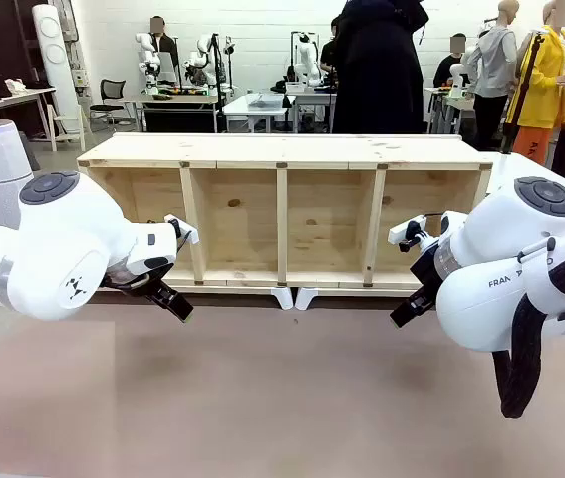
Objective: Perform cable management.
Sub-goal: When the cord part of the Power Cable appears at the lower middle area of the table and stops, grasp the cord part of the Power Cable.
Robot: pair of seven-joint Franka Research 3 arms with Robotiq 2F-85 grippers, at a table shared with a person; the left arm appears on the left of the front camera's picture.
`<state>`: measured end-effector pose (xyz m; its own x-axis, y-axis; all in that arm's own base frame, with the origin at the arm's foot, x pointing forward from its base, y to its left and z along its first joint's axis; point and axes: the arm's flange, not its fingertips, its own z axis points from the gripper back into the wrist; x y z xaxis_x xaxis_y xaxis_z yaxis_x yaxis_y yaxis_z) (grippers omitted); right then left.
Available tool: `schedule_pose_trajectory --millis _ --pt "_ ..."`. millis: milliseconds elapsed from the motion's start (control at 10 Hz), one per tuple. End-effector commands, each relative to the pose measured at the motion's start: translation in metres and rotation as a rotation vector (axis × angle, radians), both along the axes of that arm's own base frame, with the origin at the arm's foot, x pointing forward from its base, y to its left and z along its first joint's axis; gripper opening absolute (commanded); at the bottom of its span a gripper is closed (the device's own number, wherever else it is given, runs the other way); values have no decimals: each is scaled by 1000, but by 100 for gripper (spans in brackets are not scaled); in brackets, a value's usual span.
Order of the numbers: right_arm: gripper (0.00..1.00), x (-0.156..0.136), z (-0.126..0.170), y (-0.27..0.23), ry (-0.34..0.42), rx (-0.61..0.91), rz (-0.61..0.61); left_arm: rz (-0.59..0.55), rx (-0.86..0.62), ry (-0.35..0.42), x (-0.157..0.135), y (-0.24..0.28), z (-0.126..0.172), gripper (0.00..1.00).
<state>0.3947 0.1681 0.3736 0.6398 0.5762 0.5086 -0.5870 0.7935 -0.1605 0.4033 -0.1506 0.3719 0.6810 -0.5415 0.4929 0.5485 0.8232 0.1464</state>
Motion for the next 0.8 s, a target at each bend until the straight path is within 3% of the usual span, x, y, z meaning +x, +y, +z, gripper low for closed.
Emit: schedule_pose_trajectory --millis 0,700 --pt "100 0 0 0 0 0 0 0 0 0 0 0 0 100" --pt "100 -7 4 -7 -9 9 -6 9 39 -22 -2 -3 6 100"
